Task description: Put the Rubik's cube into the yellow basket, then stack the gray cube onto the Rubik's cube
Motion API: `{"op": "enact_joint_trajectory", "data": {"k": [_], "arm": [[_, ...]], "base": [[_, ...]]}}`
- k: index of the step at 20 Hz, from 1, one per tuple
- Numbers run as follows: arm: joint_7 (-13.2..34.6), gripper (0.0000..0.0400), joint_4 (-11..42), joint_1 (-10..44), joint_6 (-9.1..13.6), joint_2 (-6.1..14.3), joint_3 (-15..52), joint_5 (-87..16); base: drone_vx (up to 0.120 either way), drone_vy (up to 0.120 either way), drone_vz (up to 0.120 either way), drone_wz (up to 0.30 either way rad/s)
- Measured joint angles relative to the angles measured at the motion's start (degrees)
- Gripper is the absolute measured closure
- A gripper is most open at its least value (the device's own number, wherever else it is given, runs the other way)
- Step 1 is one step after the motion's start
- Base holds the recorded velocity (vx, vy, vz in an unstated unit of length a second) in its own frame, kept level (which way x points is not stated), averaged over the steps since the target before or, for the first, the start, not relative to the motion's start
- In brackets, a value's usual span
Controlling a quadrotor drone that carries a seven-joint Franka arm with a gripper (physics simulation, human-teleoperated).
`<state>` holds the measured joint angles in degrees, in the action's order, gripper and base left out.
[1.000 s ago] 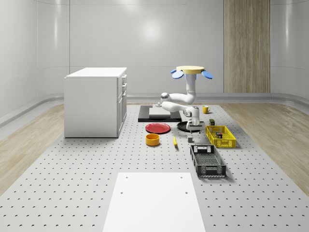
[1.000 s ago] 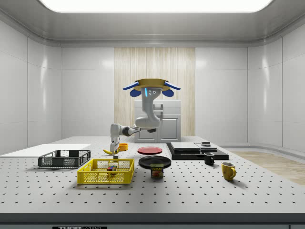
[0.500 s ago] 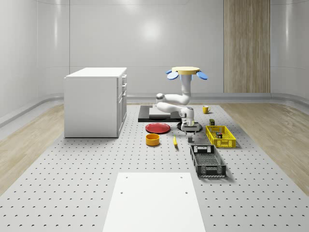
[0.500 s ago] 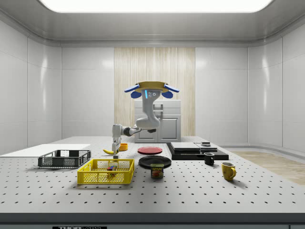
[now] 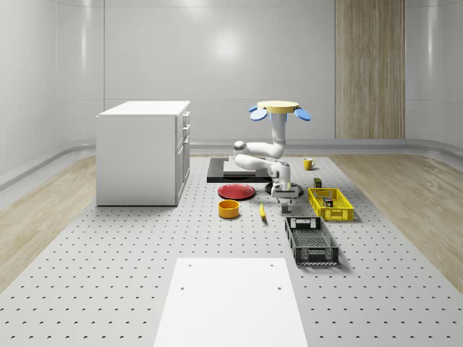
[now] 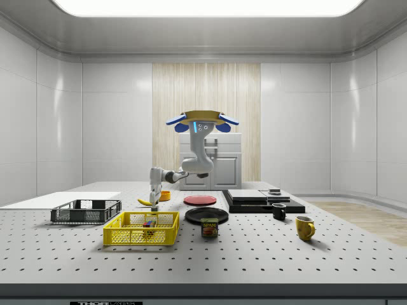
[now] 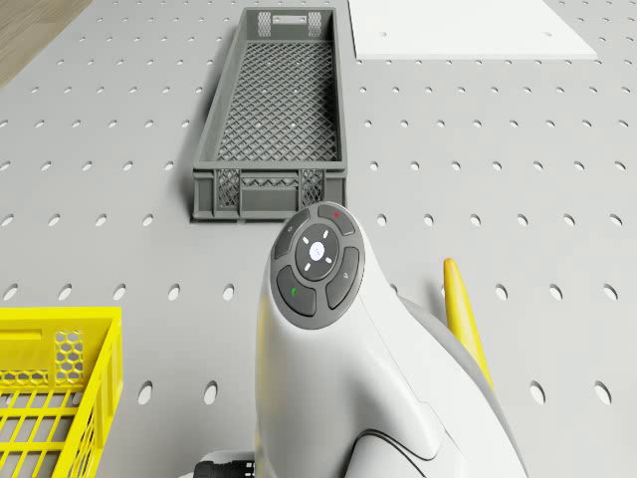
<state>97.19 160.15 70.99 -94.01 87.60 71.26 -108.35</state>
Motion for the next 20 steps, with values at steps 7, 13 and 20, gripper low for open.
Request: {"op": "enact_joint_trajectory", "data": {"k": [7,13,20], "arm": [[-0.02,0.0,-1.34,0.76,-1.55,-0.2,-3.87,-3.62],[-0.09,0.0079,-1.78,0.93,-1.81,-0.5,-5.02,-4.77],[-0.2,0.0137,-1.89,0.86,-1.66,-0.83,-5.36,-5.2]], "base": [[0.0,0.0,0.0,0.0],[0.0,0.0,0.0,0.0],[0.0,0.0,0.0,0.0]]}}
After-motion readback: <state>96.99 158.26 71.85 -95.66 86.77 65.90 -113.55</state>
